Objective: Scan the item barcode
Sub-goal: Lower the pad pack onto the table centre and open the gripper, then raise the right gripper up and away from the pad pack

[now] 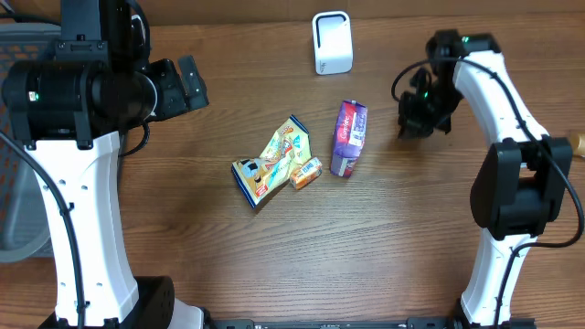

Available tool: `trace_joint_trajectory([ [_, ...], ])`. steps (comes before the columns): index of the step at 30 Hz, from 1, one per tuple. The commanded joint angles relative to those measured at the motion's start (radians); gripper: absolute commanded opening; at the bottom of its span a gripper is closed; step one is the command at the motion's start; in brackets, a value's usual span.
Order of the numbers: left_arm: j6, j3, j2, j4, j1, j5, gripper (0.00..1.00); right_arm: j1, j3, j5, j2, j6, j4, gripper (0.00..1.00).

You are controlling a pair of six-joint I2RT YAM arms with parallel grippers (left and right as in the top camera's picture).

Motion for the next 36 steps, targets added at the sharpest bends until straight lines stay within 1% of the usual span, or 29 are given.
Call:
trace_joint_trajectory([
  [1,-0.01,-0.003,-0.014,0.004,0.004,-0.003,1.0,0.01,0.152,-0.017,-0.073,-0.014,-0.052,0.04],
  [3,-0.01,-0.003,-0.014,0.004,0.004,-0.003,1.0,0.024,0.21,-0.125,-0.074,-0.086,-0.078,0.04],
  [6,-0.01,-0.003,-0.014,0.004,0.004,-0.003,1.0,0.056,0.227,-0.293,-0.074,-0.186,-0.068,0.04],
  [8,-0.01,-0.003,-0.014,0.004,0.004,-0.003,1.0,0.088,0.214,-0.335,-0.071,-0.208,-0.044,0.04],
  [11,-0.01,-0.003,-0.013,0.004,0.004,-0.003,1.0,0.141,0.163,-0.332,-0.071,-0.206,0.018,0.04],
  [13,-0.01,-0.003,-0.014,0.004,0.004,-0.003,1.0,0.173,0.112,-0.312,-0.071,-0.187,0.069,0.04],
  [16,-0.01,-0.003,-0.014,0.004,0.004,-0.003,1.0,0.201,0.02,-0.247,-0.071,-0.095,0.152,0.04],
  [20,-0.01,-0.003,-0.013,0.004,0.004,-0.003,1.0,0.204,-0.095,-0.246,-0.071,-0.029,0.248,0.04],
  [22,-0.01,-0.003,-0.013,0.004,0.004,-0.003,1.0,0.192,-0.13,-0.18,-0.071,0.014,0.262,0.04],
  [25,-0.01,-0.003,-0.014,0.004,0.004,-0.003,1.0,0.168,-0.134,-0.027,-0.072,0.084,0.23,0.04],
  [26,-0.01,-0.003,-0.013,0.004,0.004,-0.003,1.0,0.159,-0.132,-0.004,-0.075,0.084,0.219,0.04],
  [31,-0.01,-0.003,-0.013,0.004,0.004,-0.003,1.0,0.098,-0.097,0.027,-0.083,0.075,0.143,0.04],
  [36,-0.01,-0.003,-0.013,0.004,0.004,-0.003,1.0,0.047,-0.001,0.108,-0.083,0.074,0.014,0.04],
])
